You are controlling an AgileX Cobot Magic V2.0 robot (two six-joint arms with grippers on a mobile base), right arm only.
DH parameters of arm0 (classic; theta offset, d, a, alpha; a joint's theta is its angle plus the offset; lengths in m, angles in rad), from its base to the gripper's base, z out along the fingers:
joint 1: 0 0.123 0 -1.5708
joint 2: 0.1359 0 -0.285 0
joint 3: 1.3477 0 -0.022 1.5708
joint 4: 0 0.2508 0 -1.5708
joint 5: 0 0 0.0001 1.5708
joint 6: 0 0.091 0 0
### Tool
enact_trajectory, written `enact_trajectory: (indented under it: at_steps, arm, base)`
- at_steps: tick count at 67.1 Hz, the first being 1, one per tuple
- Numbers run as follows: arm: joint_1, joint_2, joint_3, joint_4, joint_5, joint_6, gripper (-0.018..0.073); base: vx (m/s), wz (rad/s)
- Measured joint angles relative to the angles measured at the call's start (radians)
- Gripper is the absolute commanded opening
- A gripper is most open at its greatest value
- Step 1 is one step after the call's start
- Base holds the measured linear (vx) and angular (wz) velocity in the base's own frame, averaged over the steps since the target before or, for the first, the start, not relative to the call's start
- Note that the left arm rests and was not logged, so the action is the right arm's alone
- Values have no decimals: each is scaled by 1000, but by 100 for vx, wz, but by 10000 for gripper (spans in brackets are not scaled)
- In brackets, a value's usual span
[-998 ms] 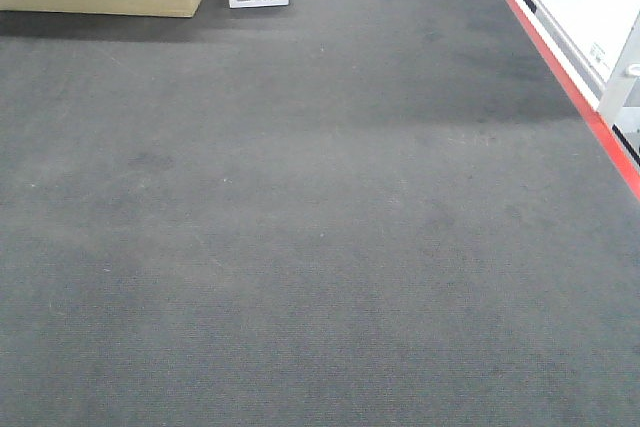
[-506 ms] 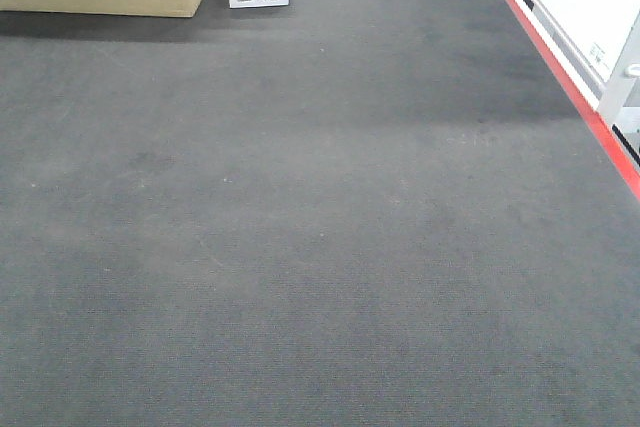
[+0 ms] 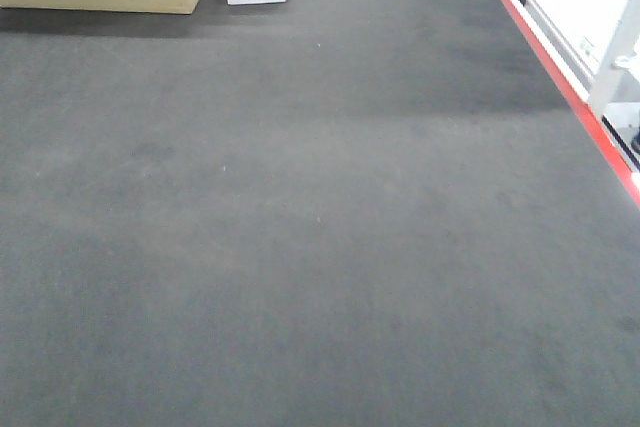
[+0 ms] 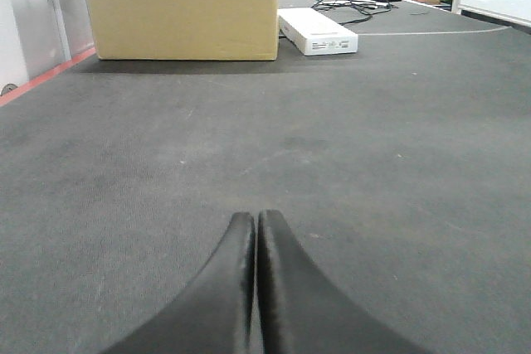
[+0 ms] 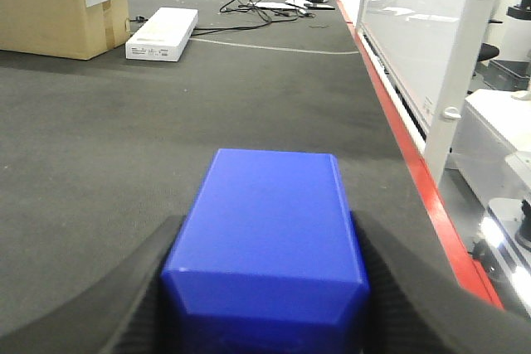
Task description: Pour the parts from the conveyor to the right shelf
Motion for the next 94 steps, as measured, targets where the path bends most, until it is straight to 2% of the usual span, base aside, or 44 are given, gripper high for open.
enact_trajectory:
  at_steps: [34, 94]
  arm:
    - [0, 0, 0, 0, 0, 0, -6]
    - [0, 0, 0, 0, 0, 0, -6]
  base:
    - [-30, -22]
    - [-35, -63]
